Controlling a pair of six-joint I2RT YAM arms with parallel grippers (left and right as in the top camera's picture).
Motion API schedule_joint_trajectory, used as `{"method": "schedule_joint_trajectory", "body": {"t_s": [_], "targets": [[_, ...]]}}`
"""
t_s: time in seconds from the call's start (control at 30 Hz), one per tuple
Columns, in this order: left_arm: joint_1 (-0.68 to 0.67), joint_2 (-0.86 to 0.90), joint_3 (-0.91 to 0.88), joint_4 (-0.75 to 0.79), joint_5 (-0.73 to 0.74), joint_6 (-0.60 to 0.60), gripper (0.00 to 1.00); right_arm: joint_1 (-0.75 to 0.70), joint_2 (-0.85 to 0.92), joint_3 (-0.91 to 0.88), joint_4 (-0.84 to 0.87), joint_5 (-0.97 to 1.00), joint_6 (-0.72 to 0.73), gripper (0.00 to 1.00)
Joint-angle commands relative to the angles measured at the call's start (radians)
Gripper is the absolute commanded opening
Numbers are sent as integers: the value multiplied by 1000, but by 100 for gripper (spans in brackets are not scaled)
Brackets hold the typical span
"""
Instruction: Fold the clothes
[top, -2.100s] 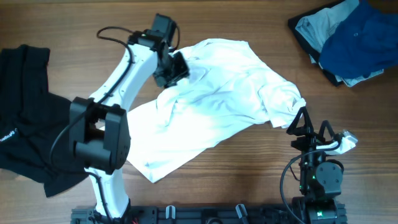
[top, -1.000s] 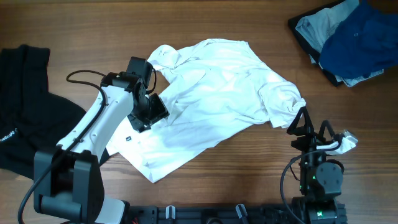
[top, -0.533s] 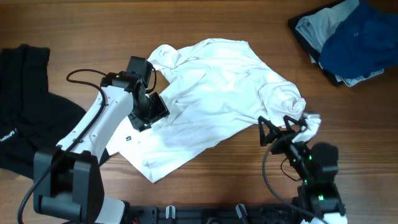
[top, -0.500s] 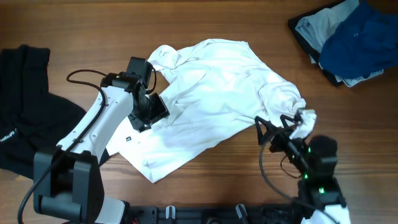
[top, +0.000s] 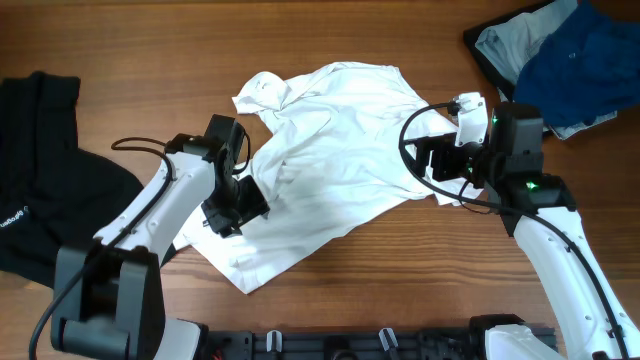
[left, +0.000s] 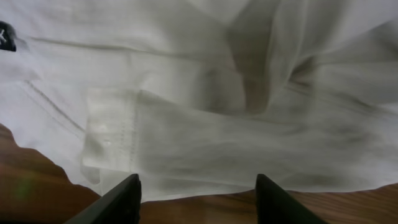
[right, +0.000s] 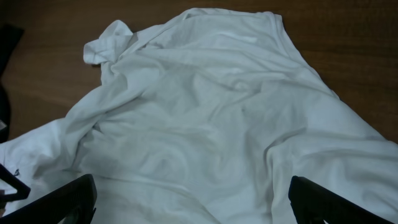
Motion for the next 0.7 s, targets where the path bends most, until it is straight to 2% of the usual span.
{"method": "schedule_joint_trajectory", "body": {"t_s": [0.0,0.07,0.17,0.43,0.57,0.6,0.67], "targets": [[40,-29,-10,10,12,-38,75,2,-7,26,3,-23,-30,100],[58,-18,-27,11,12,-39,75,2,-7,26,2,-23,-30,100],[68,-17,-85,27,23,-39,59,2,-7,26,-2,-23,-29,100],[70,-17,-199,98,26,-34,67,2,-7,26,-5,-31,-29,100],[98,-17,-201,152,11,-21,67,2,-7,26,-12,-31,-29,100],[111,-17,-201,167,11,-10,64,2,-7,26,-18,-31,-29,100],[138,-17,-201,191,11,-8,51,2,-7,26,-25,-31,-26,100]]}}
